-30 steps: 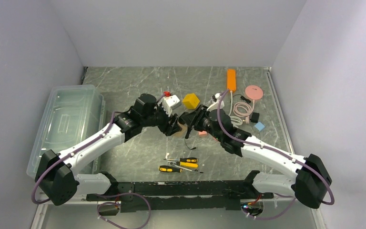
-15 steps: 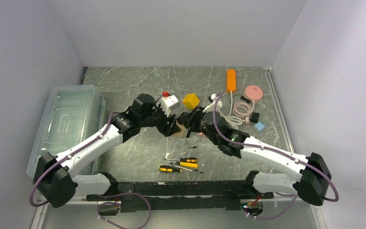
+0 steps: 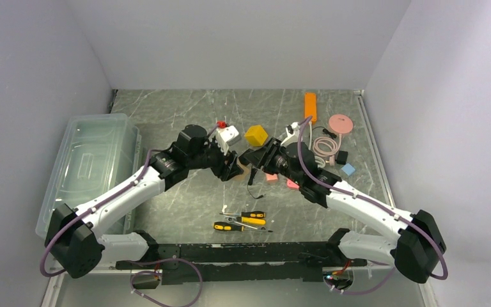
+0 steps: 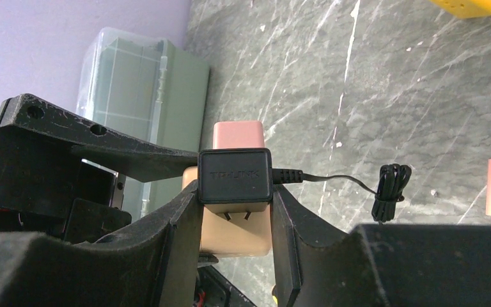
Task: Pull the plug off the socket
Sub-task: Remove the plug from the socket.
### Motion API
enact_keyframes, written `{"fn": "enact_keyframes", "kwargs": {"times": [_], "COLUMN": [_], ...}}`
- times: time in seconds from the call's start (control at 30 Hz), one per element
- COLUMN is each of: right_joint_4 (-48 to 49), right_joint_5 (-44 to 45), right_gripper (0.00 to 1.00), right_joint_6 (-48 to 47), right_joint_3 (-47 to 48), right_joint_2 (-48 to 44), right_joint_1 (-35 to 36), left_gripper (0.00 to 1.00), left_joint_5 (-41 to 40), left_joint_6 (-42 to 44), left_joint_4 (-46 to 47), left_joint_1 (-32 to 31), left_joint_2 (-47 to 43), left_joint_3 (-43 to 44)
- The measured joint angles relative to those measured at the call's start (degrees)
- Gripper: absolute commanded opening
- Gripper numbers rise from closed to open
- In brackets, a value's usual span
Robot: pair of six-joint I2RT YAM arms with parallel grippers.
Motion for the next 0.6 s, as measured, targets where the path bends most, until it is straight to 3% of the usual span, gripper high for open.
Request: {"fn": "enact_keyframes", "kwargs": {"times": [0.13, 0.6], "right_joint_4": [0.5, -8.5], "right_joint_5": [1.3, 22.1], "right_gripper": [0.00, 0.00], "right_joint_6": [-0.2, -7.5], "right_joint_3": [-0.4, 7.3], "right_joint_2": [0.0, 3.4], "right_joint_1": [1.1, 12.9], "left_gripper": [0.00, 0.00], "left_joint_5": [-0.1, -0.3], "left_joint_6": [0.0, 0.0], "left_joint_4": [-0.2, -3.0], "left_joint_1": [0.0, 0.2], "left_joint_2": [0.1, -0.1], "left_joint_3": [0.0, -0.1]}}
